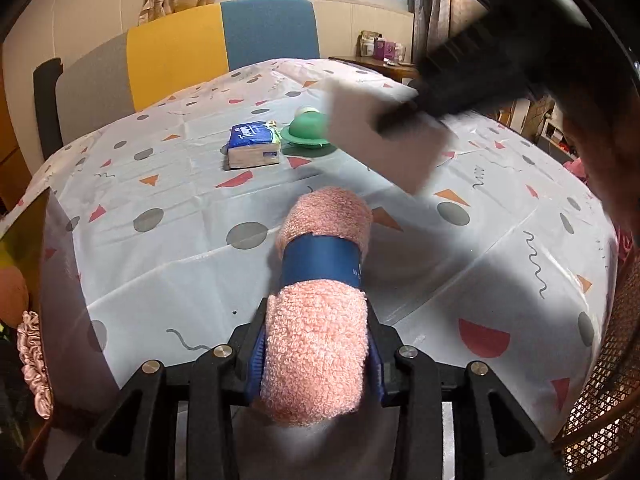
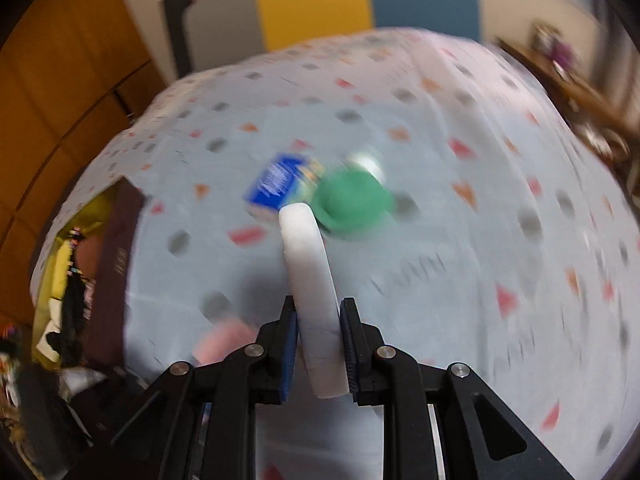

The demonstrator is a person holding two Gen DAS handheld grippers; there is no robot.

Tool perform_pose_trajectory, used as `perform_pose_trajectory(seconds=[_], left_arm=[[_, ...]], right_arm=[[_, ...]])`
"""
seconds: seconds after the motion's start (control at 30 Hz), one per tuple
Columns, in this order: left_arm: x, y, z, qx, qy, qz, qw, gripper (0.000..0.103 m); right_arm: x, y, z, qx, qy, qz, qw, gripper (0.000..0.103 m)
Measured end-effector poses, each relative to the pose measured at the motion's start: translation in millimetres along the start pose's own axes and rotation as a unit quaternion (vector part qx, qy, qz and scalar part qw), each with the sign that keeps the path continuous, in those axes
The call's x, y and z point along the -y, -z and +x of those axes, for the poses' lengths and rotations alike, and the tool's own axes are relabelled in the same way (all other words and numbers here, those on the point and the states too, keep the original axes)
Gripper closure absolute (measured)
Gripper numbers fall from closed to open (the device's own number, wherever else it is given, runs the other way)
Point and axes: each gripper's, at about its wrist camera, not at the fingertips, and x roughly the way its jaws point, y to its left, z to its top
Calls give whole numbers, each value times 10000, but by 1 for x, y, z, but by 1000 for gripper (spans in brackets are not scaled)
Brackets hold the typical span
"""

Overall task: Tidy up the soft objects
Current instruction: 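Lift the pink towel with the left gripper while the right gripper grasps the white rectangular sponge, then carry the pink towel roll over the gold tray with the left gripper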

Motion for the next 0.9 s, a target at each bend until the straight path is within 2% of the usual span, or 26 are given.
perform_pose_trajectory(seconds=[0.07, 0.13, 0.37, 0.7, 0.9], left_arm=[[1, -2, 0, -73, -48, 14, 10000, 65], [1, -4, -2, -146, -86, -4, 9999, 66], [-2, -4, -17, -206, -193, -173, 9995, 68], [-9, -8, -59, 192, -178, -387, 9989, 68], [-20, -13, -82, 332, -250, -574, 9975, 68]], right_arm=[[14, 17, 5, -79, 11, 272, 9996, 82], [22, 24, 4, 88, 3, 398, 9992, 84], [26, 26, 7, 187, 128, 373, 9990, 85], [8, 30, 7, 351, 359, -202, 9985, 85], [9, 30, 7, 383, 364, -200, 9984, 85]])
